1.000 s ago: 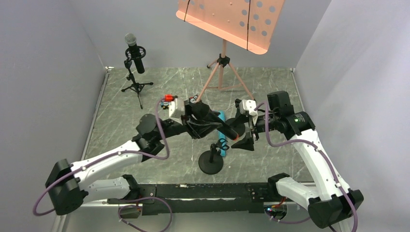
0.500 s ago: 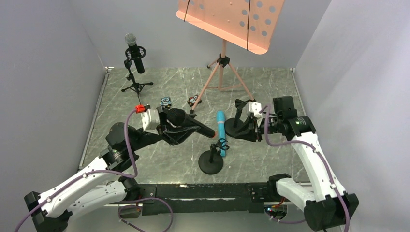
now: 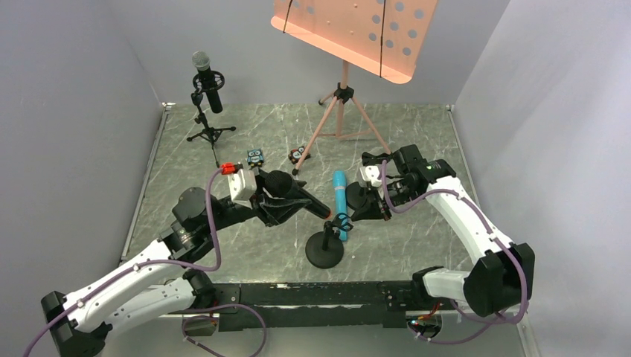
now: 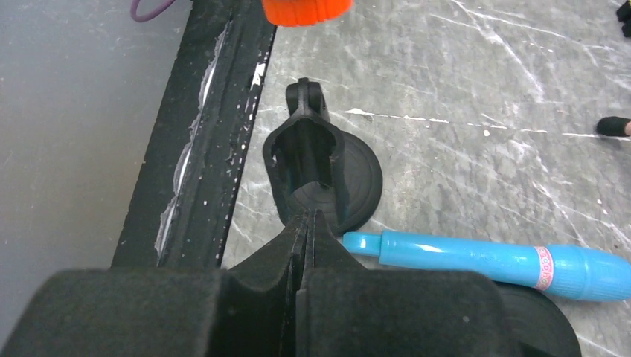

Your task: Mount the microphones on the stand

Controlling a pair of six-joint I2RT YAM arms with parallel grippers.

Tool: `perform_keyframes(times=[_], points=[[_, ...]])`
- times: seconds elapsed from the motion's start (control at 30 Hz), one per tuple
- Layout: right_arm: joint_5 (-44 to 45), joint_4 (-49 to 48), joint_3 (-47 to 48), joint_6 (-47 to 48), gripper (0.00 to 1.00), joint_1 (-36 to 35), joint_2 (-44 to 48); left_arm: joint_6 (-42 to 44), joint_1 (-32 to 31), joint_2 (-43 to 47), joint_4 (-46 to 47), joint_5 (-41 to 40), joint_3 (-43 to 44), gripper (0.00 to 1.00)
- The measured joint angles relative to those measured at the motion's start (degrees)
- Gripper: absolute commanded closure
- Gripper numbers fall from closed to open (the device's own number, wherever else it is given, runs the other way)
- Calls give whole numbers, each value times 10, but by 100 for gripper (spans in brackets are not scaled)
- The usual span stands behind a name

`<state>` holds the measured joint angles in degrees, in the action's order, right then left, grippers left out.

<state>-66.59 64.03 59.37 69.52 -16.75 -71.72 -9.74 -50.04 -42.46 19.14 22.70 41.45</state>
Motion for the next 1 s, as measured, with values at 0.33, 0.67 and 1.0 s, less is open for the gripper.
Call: perform_keyframes(times=[0.33, 0.67, 1.0], points=[[-2, -7, -20, 5, 98, -30, -1, -6, 0, -20, 29, 9, -7, 100], [-4, -18, -19, 2, 74, -36, -17, -27, 0, -39, 67, 25, -19, 100], [-4, -43, -29, -12, 65, -37, -4, -57, 0, -81, 115, 40, -31, 100]])
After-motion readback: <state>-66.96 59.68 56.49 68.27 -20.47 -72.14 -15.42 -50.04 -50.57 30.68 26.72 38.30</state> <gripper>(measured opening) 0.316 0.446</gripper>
